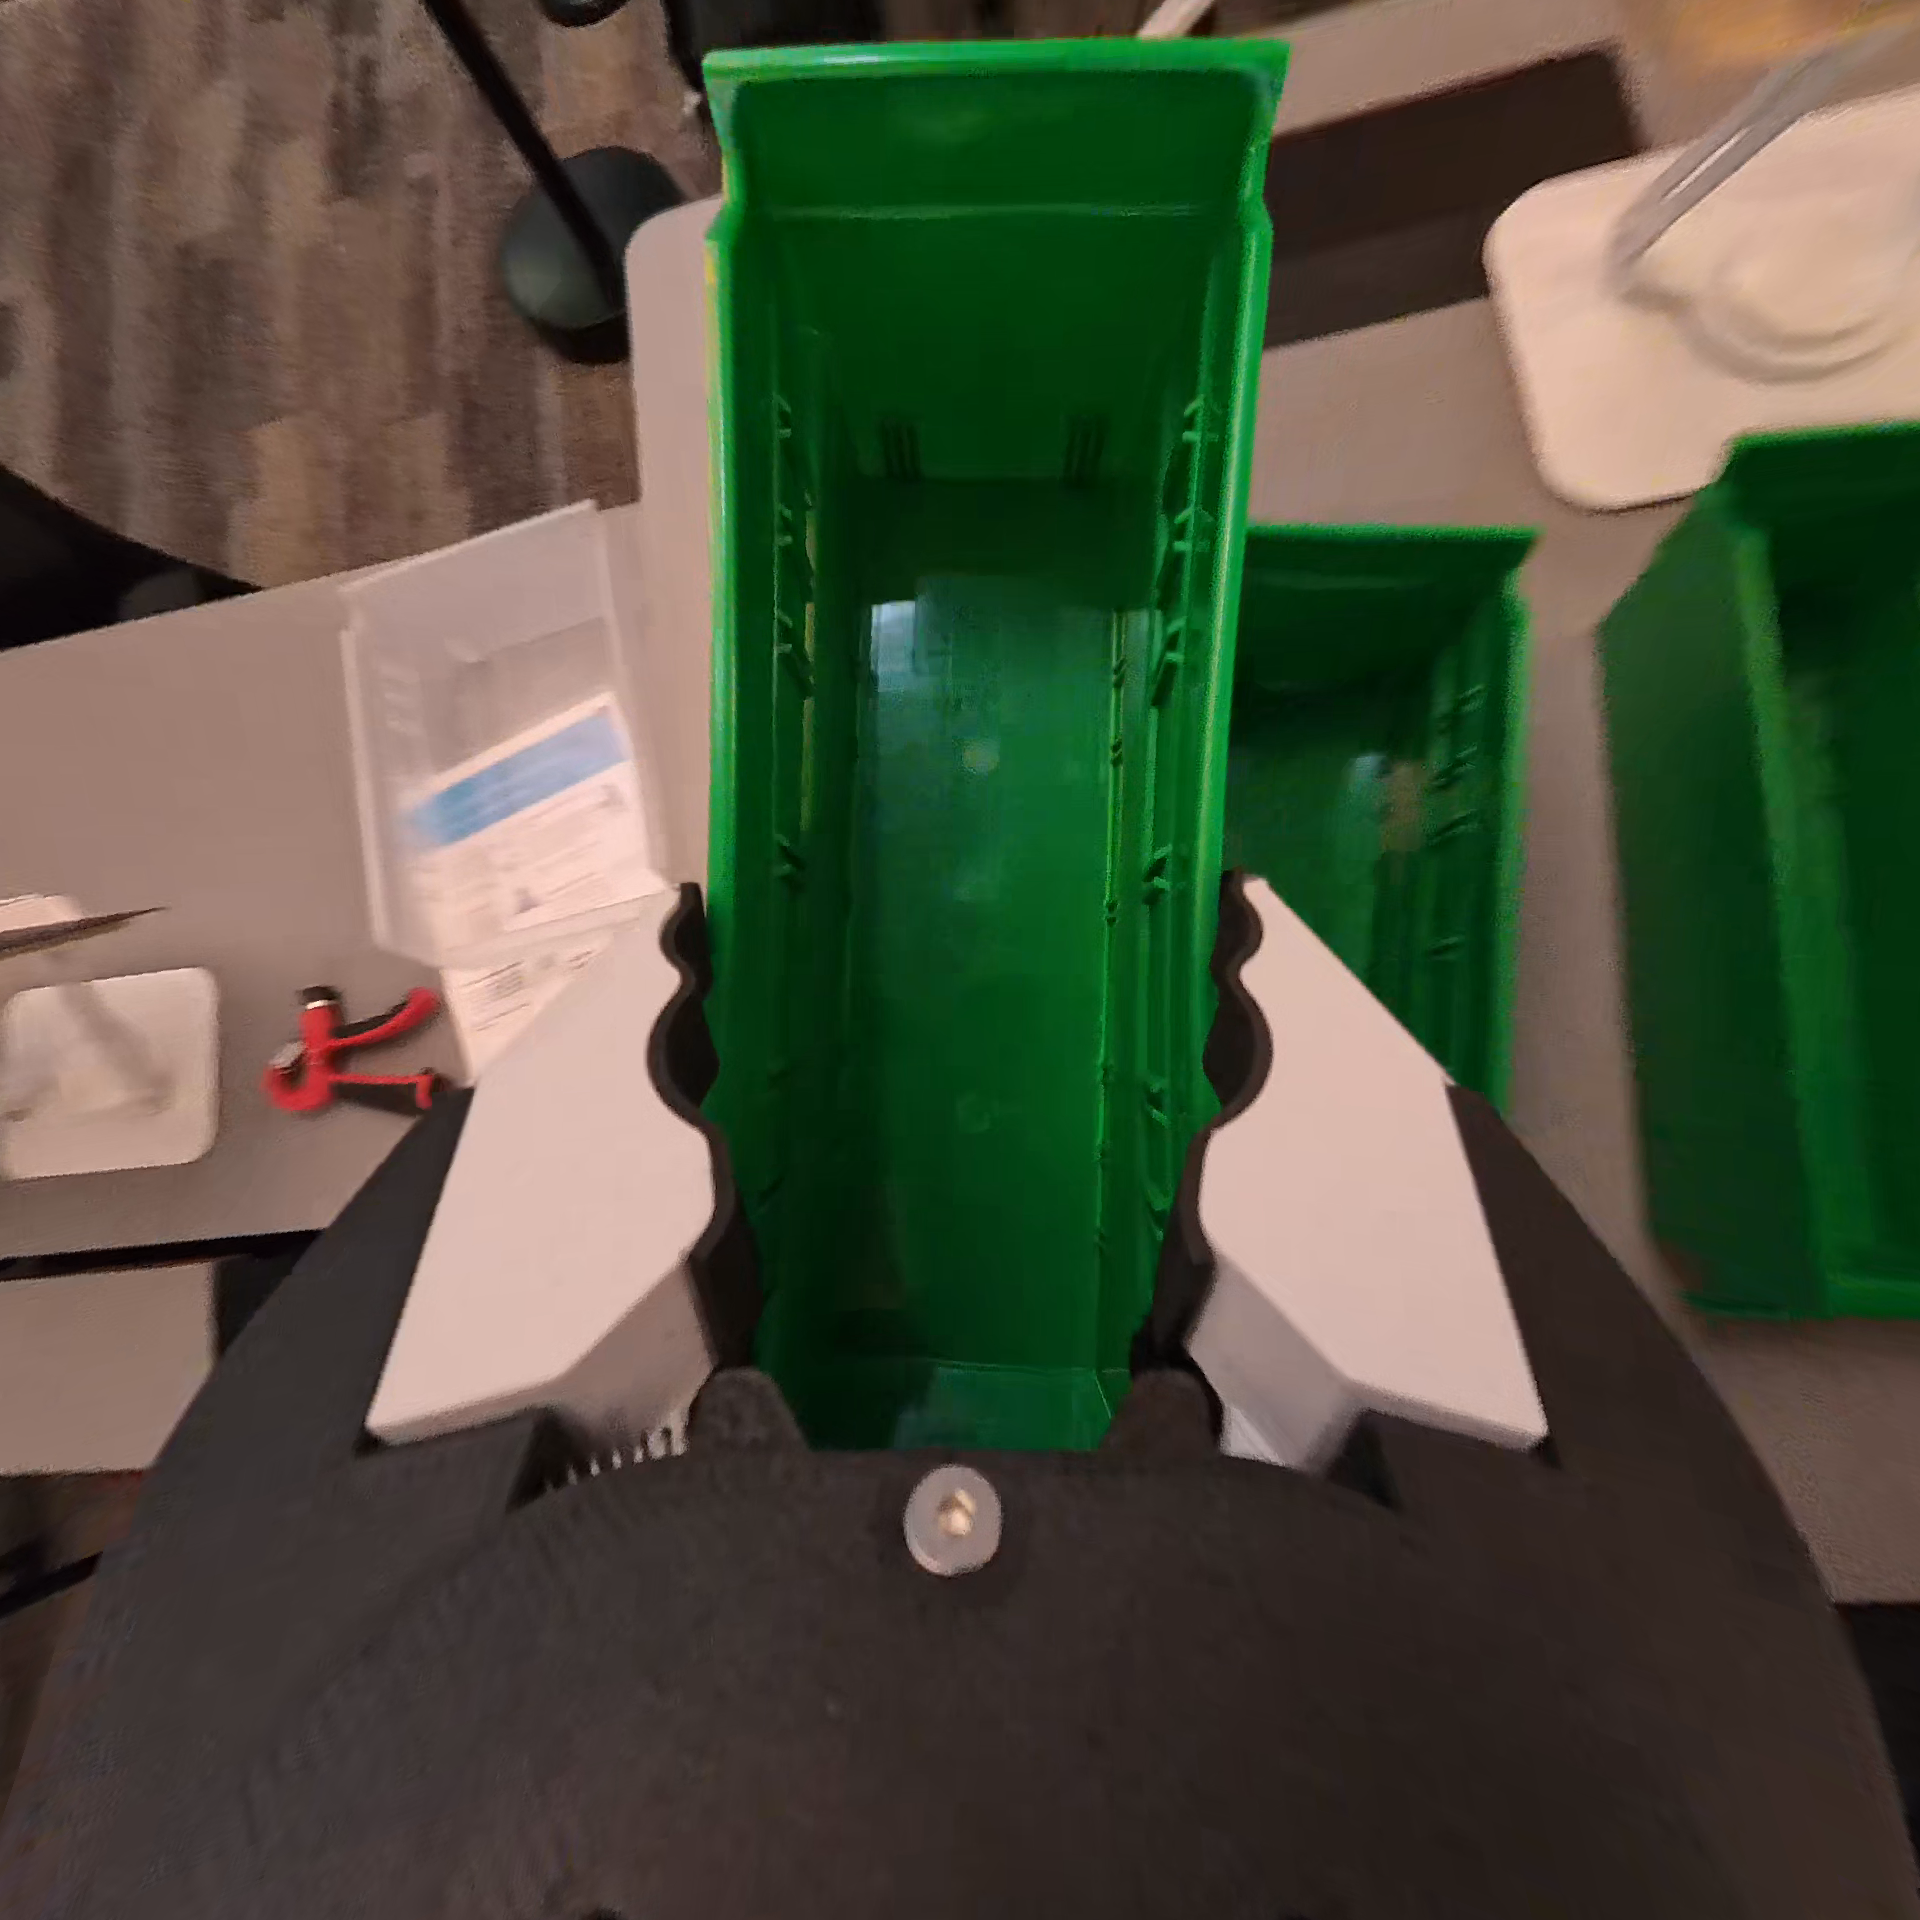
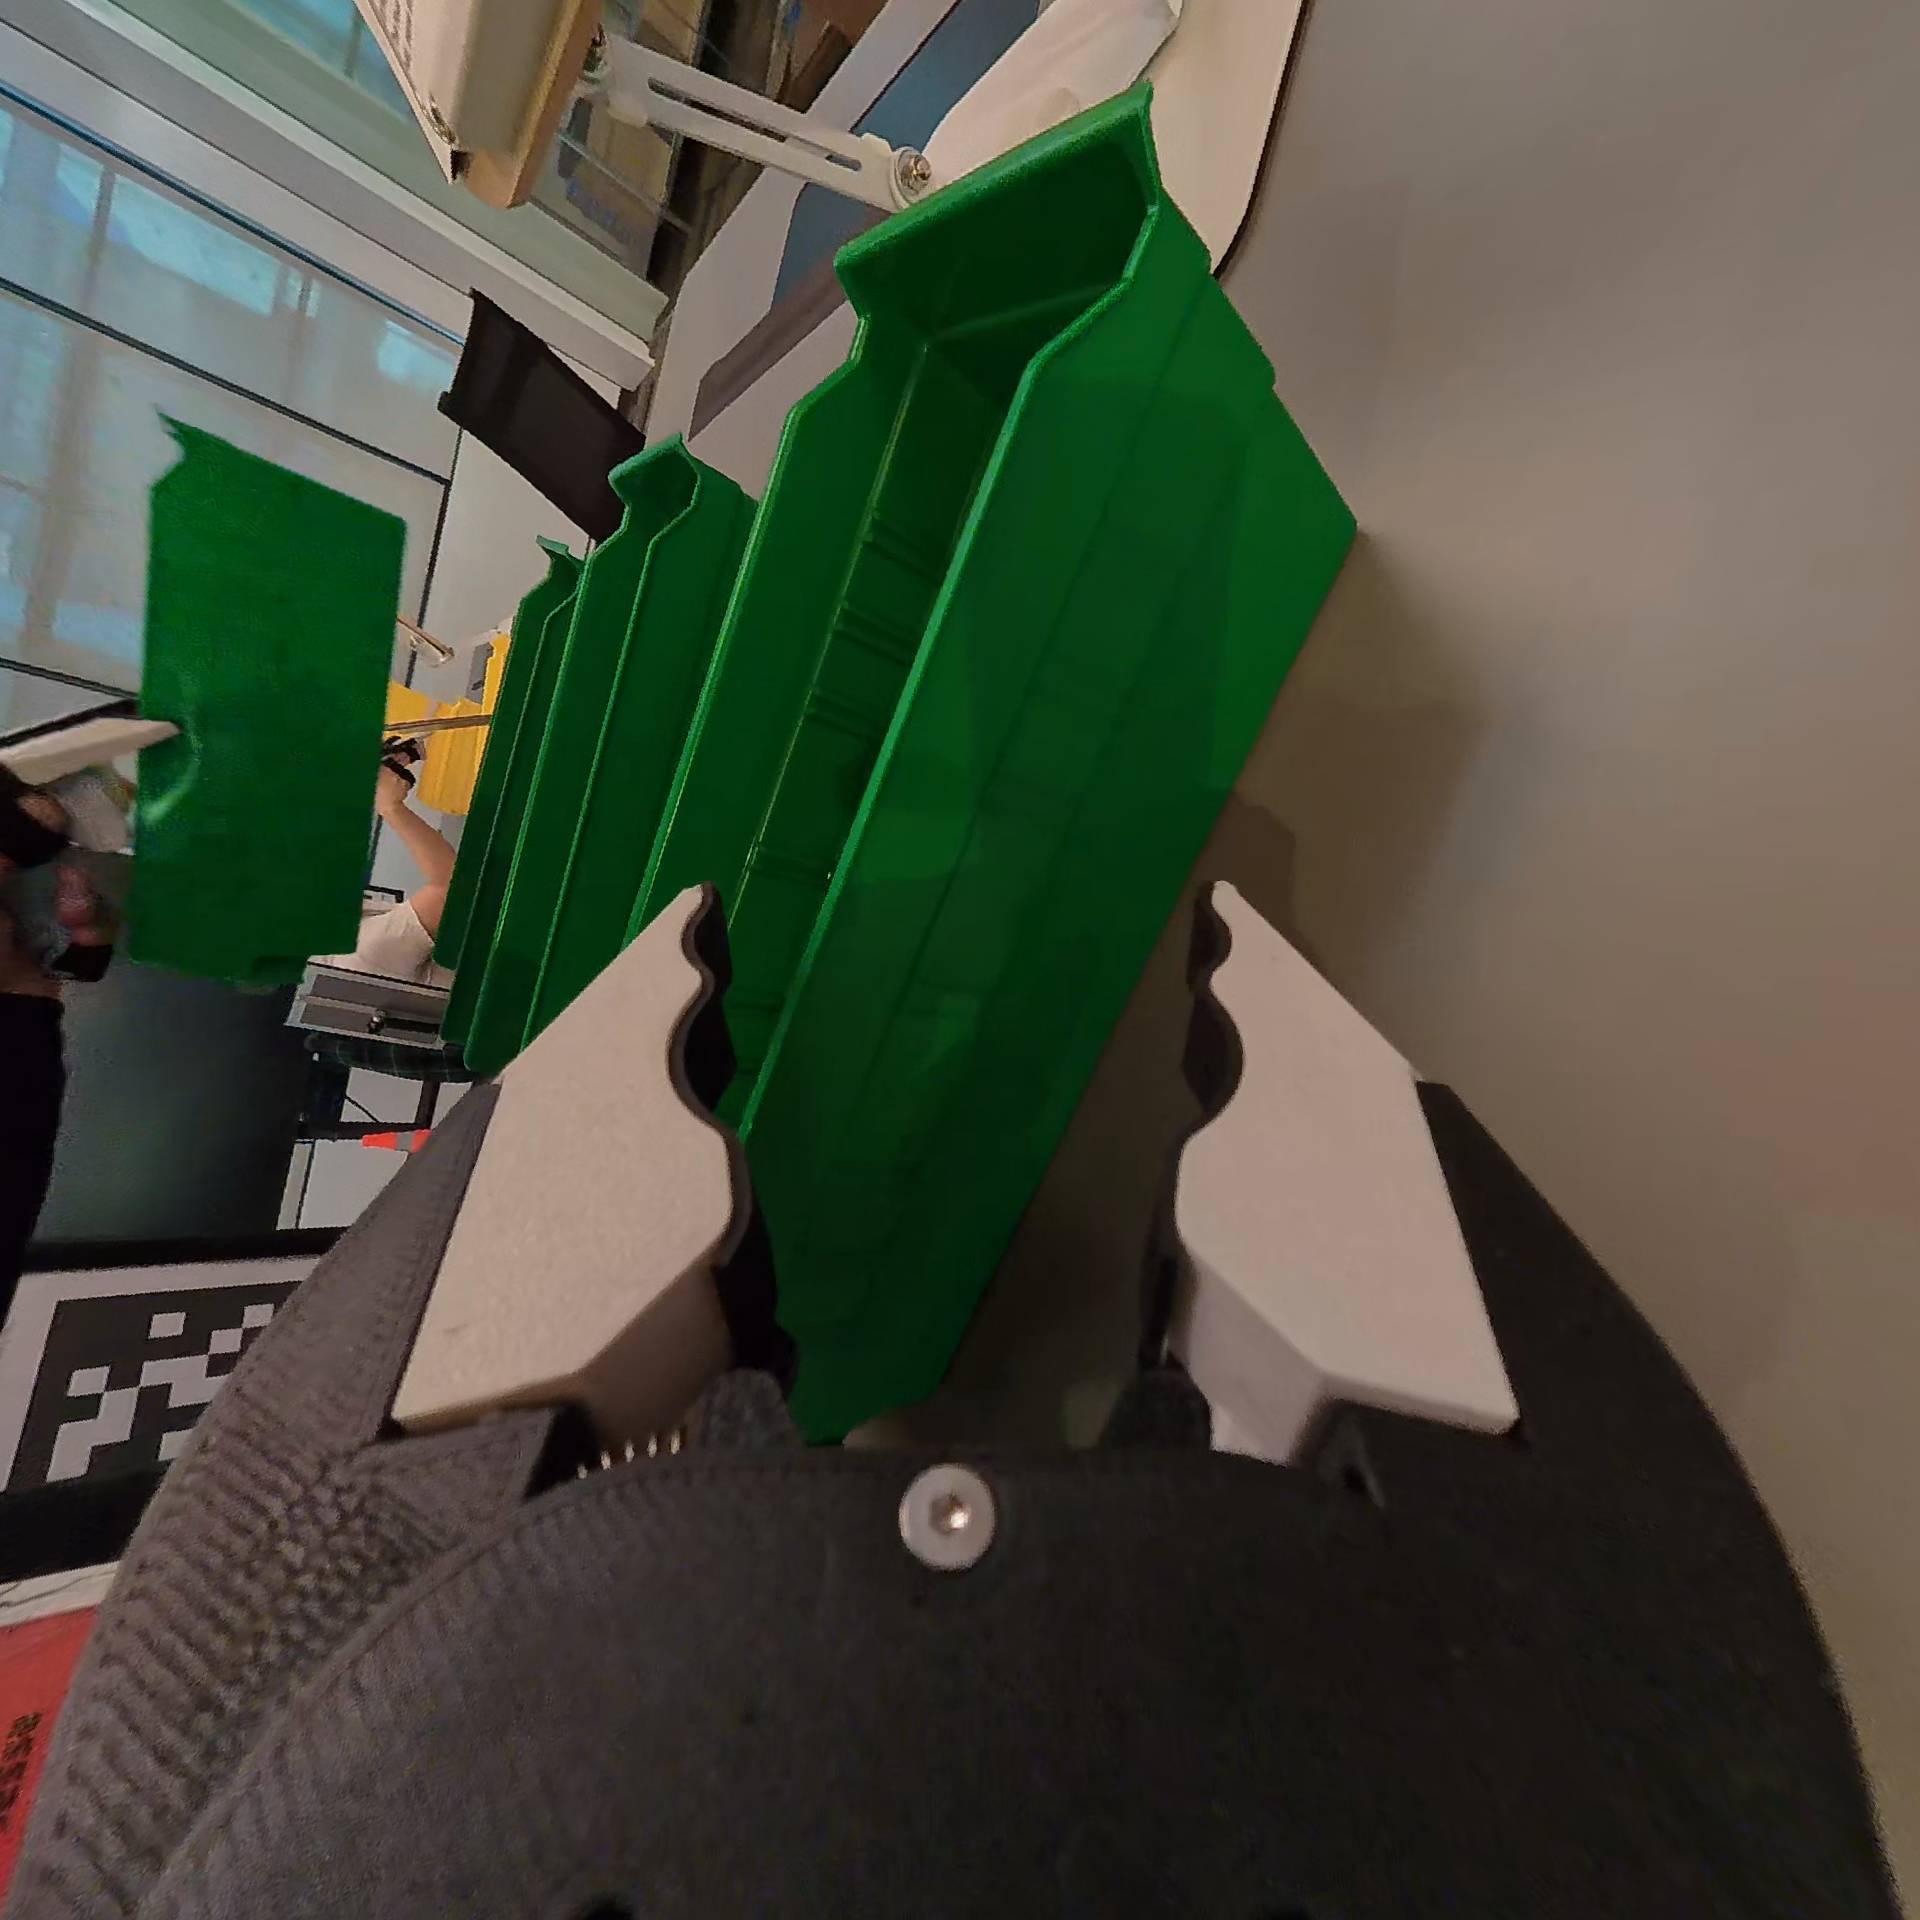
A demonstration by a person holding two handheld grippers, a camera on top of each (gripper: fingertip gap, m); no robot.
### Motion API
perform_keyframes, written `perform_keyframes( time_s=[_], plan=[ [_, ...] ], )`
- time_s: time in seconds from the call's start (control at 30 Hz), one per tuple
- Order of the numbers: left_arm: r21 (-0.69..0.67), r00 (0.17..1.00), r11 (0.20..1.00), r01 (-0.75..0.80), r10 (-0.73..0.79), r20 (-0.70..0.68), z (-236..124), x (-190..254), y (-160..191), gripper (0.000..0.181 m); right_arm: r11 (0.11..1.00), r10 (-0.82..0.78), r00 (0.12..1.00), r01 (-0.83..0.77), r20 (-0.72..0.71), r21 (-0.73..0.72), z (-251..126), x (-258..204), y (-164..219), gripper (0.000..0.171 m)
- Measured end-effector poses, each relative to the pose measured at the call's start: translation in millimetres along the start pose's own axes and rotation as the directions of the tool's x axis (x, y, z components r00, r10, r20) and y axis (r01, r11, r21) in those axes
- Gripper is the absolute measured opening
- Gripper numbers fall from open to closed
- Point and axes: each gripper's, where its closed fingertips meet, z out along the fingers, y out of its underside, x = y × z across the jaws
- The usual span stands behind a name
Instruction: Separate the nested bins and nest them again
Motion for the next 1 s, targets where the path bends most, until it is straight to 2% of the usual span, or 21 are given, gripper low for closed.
perform_keyframes(
  time_s=[0.07,0.23,0.43,0.57,0.7,0.8,0.9,1.0],
  plan=[
    [-0.039,1.000,0.999,-0.020,0.020,0.015,17.6,-16.2,18.3,0.096,1.000,0.002,1.000,-0.002,-0.003,0.002,0.7,-0.4,-0.5,0.088],
    [-0.093,0.999,0.995,0.036,-0.038,-0.016,65.7,-33.6,58.5,0.096,1.000,0.005,1.000,-0.005,-0.019,0.004,2.5,-0.5,-0.3,0.088],
    [-0.154,1.000,0.988,-0.012,0.007,-0.031,100.8,-17.5,87.1,0.098,1.000,0.007,0.999,-0.007,-0.036,-0.004,5.0,-1.8,3.1,0.088],
    [-0.153,0.998,0.988,0.036,-0.043,-0.046,114.1,-8.5,98.5,0.103,1.000,0.008,0.999,-0.008,-0.043,-0.001,5.7,-2.8,1.6,0.088],
    [-0.127,0.997,0.991,0.038,-0.046,-0.065,118.8,-5.7,100.8,0.112,1.000,0.000,0.999,-0.001,-0.047,-0.003,6.9,-4.7,0.1,0.088],
    [-0.176,0.995,0.983,0.048,-0.064,-0.083,116.3,-8.2,106.2,0.120,1.000,-0.014,0.999,0.014,-0.046,-0.008,7.5,-10.0,-1.5,0.089],
    [-0.128,0.998,0.991,0.033,-0.040,-0.049,99.8,-12.5,92.8,0.127,0.998,-0.058,0.995,0.055,-0.080,-0.031,7.9,-15.5,-3.1,0.089],
    [-0.047,0.999,0.999,0.015,-0.017,-0.039,74.9,-1.1,67.1,0.122,0.989,-0.123,0.981,0.109,-0.147,-0.099,11.1,-14.1,1.9,0.080]
  ],
)
